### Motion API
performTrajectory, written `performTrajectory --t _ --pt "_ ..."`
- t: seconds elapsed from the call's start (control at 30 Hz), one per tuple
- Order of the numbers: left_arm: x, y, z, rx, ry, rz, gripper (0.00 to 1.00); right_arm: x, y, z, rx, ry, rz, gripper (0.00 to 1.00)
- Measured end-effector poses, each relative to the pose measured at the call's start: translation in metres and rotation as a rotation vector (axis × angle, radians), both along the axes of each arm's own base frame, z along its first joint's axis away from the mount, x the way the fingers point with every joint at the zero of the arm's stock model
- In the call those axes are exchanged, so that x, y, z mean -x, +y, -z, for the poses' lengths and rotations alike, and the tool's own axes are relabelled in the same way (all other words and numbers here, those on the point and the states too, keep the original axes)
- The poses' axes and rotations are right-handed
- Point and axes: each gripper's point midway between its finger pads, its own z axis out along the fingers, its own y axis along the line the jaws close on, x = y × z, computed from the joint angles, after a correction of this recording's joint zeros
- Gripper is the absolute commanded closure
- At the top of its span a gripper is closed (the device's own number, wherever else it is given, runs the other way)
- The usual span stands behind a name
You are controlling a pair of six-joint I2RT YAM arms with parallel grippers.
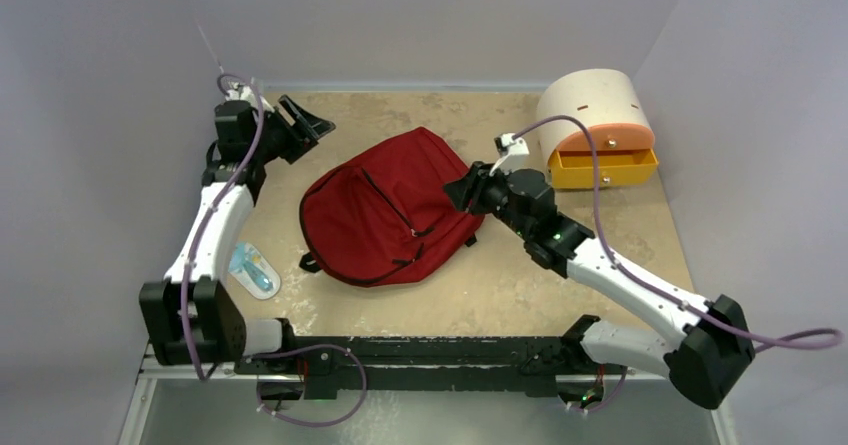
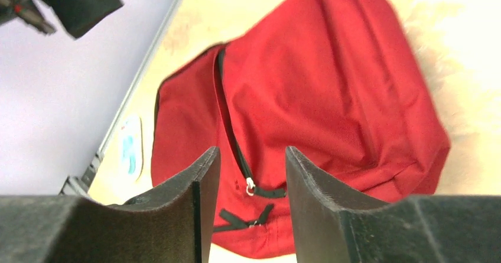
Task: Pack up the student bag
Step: Zip the student bag at the center of the board, then reset both arms
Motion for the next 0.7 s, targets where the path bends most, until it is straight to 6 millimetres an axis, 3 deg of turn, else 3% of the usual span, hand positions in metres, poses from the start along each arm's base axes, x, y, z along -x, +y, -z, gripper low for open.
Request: performTrajectory --t 0.17,0.27,0.37,0.4,0.57,0.7 --pt "0.034 0.009 -0.057 -0.163 -0.203 0.002 0.31 0.001 -0.024 -0.042 -0.022 -0.133 0.075 0.36" --pt "0.057 0.016 -0.071 -0.248 -0.264 -0.011 0.30 0.003 -0.037 -0.065 -0.030 -0.207 0.108 0.27" --pt "0.083 0.022 -0.069 -0.330 -0.282 -0.015 0.29 0.009 -0.050 -0.087 -0.042 -0.279 0.132 0.05" --pt "0.091 0.023 -0.068 -0.351 -0.284 -0.014 0.29 0.012 -0.054 -0.095 -0.046 -0.303 0.139 0.02" --pt "0.128 0.031 -0.049 -0.429 -0.245 -0.022 0.29 0.029 -0.082 -0.129 -0.084 -0.410 0.193 0.01" --pt "0.146 0.031 -0.028 -0.439 -0.204 -0.013 0.29 0.043 -0.103 -0.133 -0.113 -0.453 0.236 0.01"
